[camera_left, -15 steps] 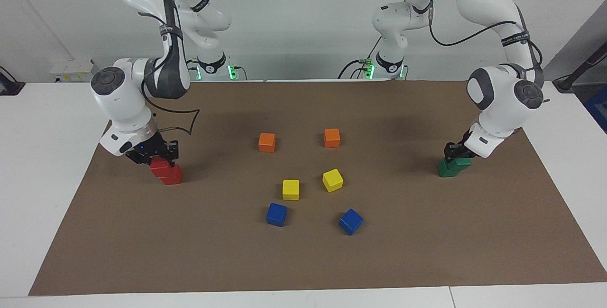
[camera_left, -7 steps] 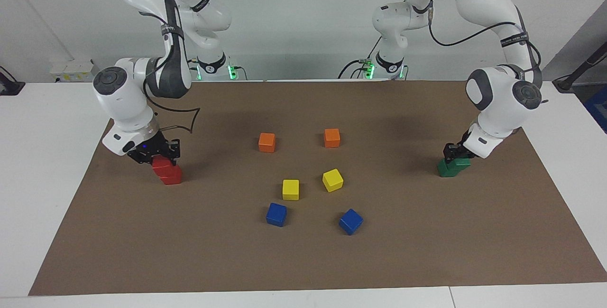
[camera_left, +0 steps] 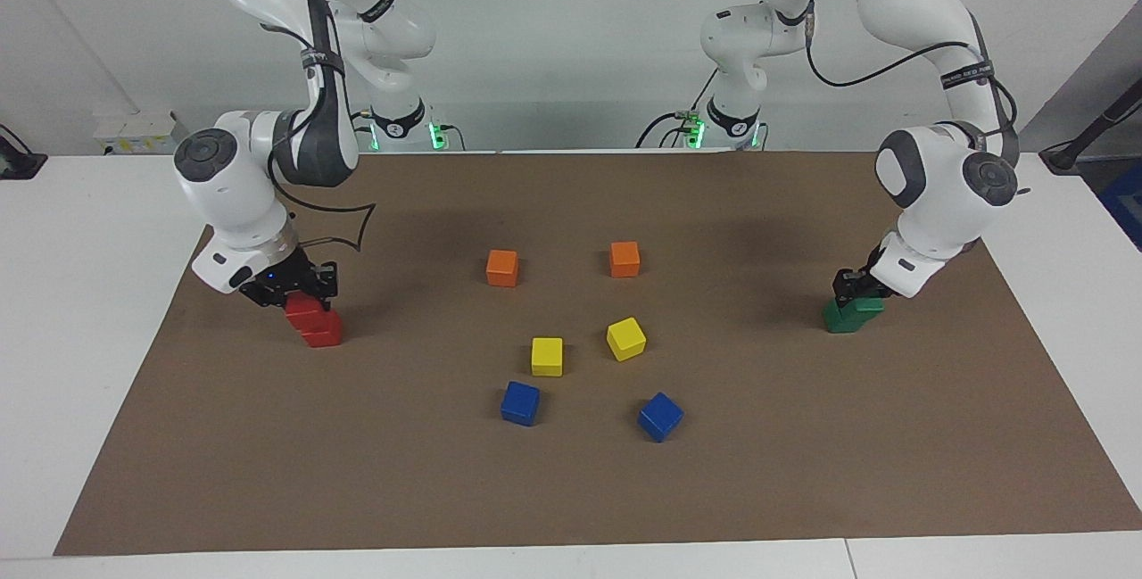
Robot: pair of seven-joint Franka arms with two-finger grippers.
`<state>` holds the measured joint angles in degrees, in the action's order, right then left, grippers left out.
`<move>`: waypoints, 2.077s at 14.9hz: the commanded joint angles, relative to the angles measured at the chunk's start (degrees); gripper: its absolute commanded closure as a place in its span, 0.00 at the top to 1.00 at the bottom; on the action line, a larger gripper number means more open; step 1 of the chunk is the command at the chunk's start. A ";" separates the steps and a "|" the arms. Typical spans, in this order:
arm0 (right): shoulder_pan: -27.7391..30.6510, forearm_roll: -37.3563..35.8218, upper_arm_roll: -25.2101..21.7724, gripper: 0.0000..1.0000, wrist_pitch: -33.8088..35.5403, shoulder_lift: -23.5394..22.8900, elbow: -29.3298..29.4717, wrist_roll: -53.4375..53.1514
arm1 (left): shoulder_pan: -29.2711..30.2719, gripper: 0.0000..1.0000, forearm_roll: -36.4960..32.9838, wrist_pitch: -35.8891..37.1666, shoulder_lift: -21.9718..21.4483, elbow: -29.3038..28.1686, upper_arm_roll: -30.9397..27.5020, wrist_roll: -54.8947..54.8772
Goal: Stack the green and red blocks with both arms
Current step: 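Lower the green onto green with the left gripper while the right stacks red, then open the left gripper and withdraw it from the green stack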
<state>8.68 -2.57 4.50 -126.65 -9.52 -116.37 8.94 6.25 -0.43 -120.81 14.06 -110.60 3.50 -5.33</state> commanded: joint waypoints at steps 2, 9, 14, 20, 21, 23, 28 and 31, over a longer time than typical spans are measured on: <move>0.99 0.11 0.59 0.00 -1.93 0.12 -1.41 -0.77 | -0.28 0.26 0.96 -1.53 -2.02 -2.51 -0.07 -0.21; 1.17 0.11 0.59 0.00 -3.86 -0.14 -1.32 -1.38 | 0.25 1.00 0.96 -2.24 -2.02 -2.96 -0.07 -0.82; 1.25 0.11 0.59 0.00 -4.83 -0.58 -1.32 -2.70 | 0.34 1.00 0.87 0.12 -2.02 0.28 -0.07 -0.74; 1.70 0.11 0.59 0.00 -4.05 -0.85 -1.41 -2.53 | 0.34 1.00 0.78 16.28 -6.93 9.51 0.02 -0.30; 1.61 0.11 0.59 0.00 -3.78 -0.76 -1.41 -2.61 | 0.42 1.00 0.87 19.53 -7.90 10.66 0.02 -0.29; 1.34 0.11 0.59 0.00 -3.78 -0.76 -1.41 -2.62 | 0.51 1.00 0.87 22.89 -10.79 10.76 0.02 -0.21; 1.08 0.03 0.59 0.00 -3.78 -0.50 -2.20 -2.00 | 0.51 1.00 0.87 30.19 -16.87 10.84 -0.07 0.05; 1.08 0.03 0.59 0.00 -3.78 -0.32 -2.90 -2.00 | -0.19 1.00 0.87 30.55 -17.84 10.84 -0.16 3.04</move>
<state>9.36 -2.57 4.66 -129.80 -10.65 -117.88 7.25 6.30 -0.41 -90.94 -3.07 -99.28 3.48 -3.94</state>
